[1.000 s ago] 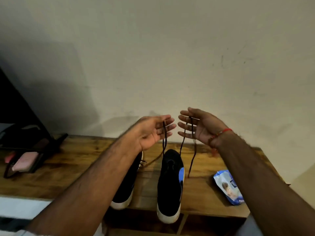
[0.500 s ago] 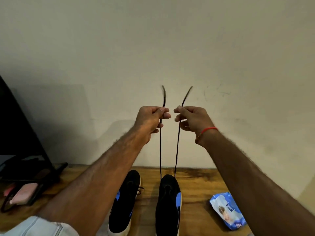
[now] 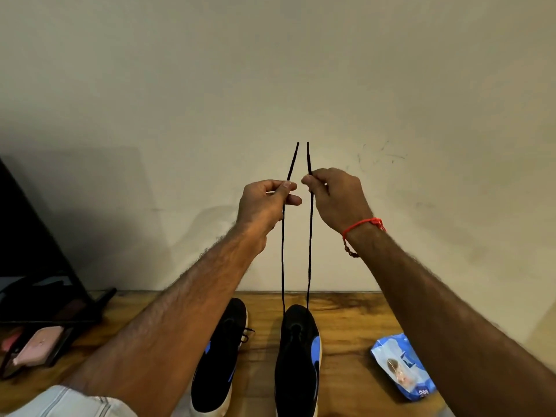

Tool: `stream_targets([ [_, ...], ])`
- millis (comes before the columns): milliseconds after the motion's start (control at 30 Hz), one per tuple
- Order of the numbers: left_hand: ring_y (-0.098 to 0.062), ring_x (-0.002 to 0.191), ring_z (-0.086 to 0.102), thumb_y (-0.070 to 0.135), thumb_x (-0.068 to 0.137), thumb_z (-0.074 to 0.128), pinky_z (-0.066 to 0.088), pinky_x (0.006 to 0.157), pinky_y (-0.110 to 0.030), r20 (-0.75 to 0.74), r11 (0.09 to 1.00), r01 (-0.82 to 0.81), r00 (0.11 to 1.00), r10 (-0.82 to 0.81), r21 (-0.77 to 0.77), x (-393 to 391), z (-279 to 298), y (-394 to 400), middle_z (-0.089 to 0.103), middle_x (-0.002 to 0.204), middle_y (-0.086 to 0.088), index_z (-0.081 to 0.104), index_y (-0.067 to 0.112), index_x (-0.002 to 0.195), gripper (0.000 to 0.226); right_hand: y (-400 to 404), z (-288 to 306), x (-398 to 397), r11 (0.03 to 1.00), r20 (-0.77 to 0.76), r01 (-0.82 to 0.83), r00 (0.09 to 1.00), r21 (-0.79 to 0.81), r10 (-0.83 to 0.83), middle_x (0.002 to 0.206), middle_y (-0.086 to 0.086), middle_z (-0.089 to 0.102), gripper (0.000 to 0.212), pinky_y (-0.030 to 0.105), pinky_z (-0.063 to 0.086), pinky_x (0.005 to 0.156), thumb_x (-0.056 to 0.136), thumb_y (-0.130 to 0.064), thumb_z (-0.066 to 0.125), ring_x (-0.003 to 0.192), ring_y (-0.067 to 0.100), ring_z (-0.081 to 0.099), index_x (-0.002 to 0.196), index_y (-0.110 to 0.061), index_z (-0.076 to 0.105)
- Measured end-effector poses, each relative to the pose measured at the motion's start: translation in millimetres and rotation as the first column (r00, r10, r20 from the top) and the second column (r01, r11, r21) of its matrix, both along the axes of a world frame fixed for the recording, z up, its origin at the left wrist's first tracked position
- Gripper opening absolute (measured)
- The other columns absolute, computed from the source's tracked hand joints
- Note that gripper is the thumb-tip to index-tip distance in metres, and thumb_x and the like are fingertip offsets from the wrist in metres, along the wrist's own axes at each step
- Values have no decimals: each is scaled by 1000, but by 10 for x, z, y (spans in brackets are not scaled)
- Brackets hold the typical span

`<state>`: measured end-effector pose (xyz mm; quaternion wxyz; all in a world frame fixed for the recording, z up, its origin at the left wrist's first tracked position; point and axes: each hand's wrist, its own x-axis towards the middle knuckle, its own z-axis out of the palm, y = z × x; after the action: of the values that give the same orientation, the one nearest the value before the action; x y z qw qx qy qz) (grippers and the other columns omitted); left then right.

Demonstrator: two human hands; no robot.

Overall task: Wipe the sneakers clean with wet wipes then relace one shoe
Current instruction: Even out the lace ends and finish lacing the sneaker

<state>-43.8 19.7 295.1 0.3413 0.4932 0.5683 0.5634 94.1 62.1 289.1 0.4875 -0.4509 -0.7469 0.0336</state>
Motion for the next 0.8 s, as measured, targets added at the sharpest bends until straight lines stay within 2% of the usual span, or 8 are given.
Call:
stream_targets([
  [167, -7, 58, 51, 35, 101, 61, 41, 56, -20, -44, 1000, 17, 999, -16, 17, -35, -90, 43, 78, 81, 10, 74, 26, 108, 18, 35, -4, -13, 999, 5, -38, 999, -35, 38, 76, 8, 69, 29, 26, 42, 66, 101, -21, 53, 73, 22, 59, 88, -3, 71],
  [333, 1, 56, 61, 31, 102, 59, 49, 56, -18, -170, 999, -26, 985, 31, 32, -221, -496, 56, 77, 86, 11, 71, 25, 108, 15, 98, -339, 119, 964, -135, -137, 985, -227, 108, 80, -2, 62, 20, 20, 54, 64, 99, -12, 55, 67, 17, 63, 108, -11, 73],
  [400, 4, 60, 63, 27, 104, 55, 48, 50, -15, -238, 999, -38, 971, 40, 10, -331, -815, 21, 76, 88, 9, 70, 24, 105, 15, 152, -661, 222, 941, -50, -106, 994, -320, 95, 90, 1, 61, 25, 26, 56, 64, 99, -7, 54, 72, 17, 60, 116, -14, 71],
  [500, -6, 68, 67, 28, 103, 46, 58, 65, -31, -395, 992, -60, 919, 12, -111, -490, -1486, -69, 74, 81, 11, 73, 26, 90, 30, 213, -1261, 402, 902, 223, 6, 970, -432, 100, 105, 5, 64, 35, 20, 41, 82, 96, 1, 53, 95, 16, 58, 121, -16, 70],
  [567, -8, 69, 68, 37, 96, 43, 59, 70, -35, -502, 969, -87, 864, -41, -230, -602, -1990, -115, 73, 72, 11, 72, 25, 78, 36, 188, -1650, 490, 849, 282, 11, 946, -528, 163, 106, 5, 66, 33, 15, 38, 84, 95, 0, 55, 102, 19, 61, 117, -17, 72],
  [633, -12, 62, 66, 37, 97, 48, 58, 64, -40, -574, 938, -69, 805, -148, -339, -660, -2380, -185, 69, 68, 5, 68, 21, 75, 34, 103, -1974, 530, 805, 293, 2, 932, -593, 213, 103, -1, 68, 23, 9, 38, 79, 96, -13, 60, 97, 12, 61, 112, -20, 75],
  [700, -12, 60, 59, 34, 101, 51, 53, 58, -36, -640, 888, -48, 712, -290, -456, -631, -2620, -274, 63, 73, 2, 62, 22, 79, 28, 58, -2290, 541, 765, 270, -10, 932, -644, 240, 98, -6, 71, 16, 8, 37, 73, 95, -24, 64, 88, 4, 58, 104, -21, 77],
  [800, -20, 94, 62, 34, 105, 45, 47, 75, -34, -767, 785, -159, 395, -505, -599, -555, -2788, -319, 59, 107, -3, 59, 20, 107, 20, 29, -2588, 515, 686, 190, -37, 949, -726, 253, 85, -13, 70, 10, 14, 41, 71, 92, -25, 69, 79, -2, 59, 91, -21, 77],
])
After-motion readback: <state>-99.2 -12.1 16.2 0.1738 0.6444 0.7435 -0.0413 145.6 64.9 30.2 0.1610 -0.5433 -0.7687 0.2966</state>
